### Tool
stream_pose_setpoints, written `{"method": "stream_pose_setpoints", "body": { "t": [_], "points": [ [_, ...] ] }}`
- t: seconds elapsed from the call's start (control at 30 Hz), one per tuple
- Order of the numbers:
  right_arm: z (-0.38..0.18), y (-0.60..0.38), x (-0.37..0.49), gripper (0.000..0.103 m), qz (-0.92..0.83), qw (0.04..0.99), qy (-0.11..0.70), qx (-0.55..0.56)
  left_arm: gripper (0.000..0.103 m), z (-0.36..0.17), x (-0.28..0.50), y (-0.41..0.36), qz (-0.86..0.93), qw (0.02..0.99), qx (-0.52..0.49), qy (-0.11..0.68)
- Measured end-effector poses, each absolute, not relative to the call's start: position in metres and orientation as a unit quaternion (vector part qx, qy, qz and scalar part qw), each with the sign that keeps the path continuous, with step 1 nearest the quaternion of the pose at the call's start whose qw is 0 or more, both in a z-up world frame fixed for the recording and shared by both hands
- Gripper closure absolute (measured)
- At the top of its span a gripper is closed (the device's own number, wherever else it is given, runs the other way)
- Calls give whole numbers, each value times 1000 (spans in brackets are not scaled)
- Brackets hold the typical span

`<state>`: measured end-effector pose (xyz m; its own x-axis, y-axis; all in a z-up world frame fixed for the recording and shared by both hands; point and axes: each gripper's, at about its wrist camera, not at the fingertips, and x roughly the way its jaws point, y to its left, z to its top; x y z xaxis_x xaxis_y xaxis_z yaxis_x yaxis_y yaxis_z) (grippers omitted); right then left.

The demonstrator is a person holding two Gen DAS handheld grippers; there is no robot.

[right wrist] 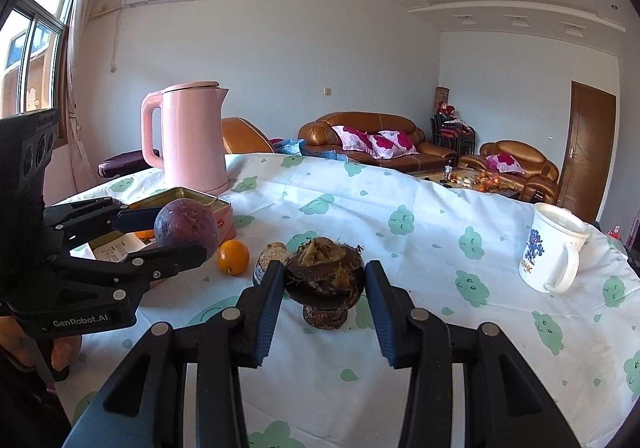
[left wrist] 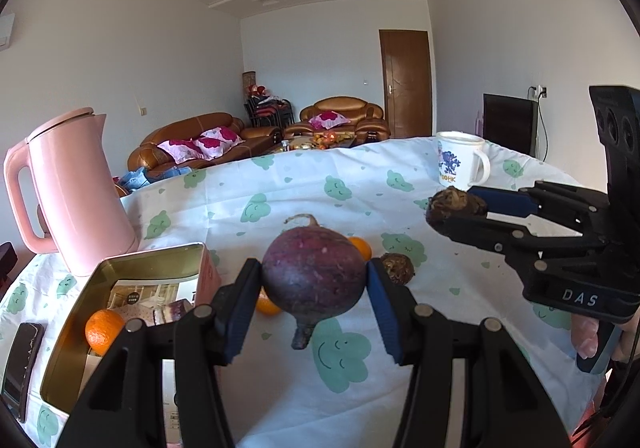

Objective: Organize fruits
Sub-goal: 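Lift the purple fruit and brown fruit toward the tin box with both tools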

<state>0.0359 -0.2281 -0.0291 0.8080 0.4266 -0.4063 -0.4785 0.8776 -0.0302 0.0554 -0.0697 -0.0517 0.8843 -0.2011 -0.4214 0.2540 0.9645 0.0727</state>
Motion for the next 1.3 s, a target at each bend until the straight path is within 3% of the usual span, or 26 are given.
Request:
{"method": "stream_pose_setpoints", "body": {
  "t": [1.3],
  "points": [
    [-22, -230, 10, 59, 240, 959, 134, -76, 47, -44, 35, -63, -104, 982, 54, 151]
  ]
}}
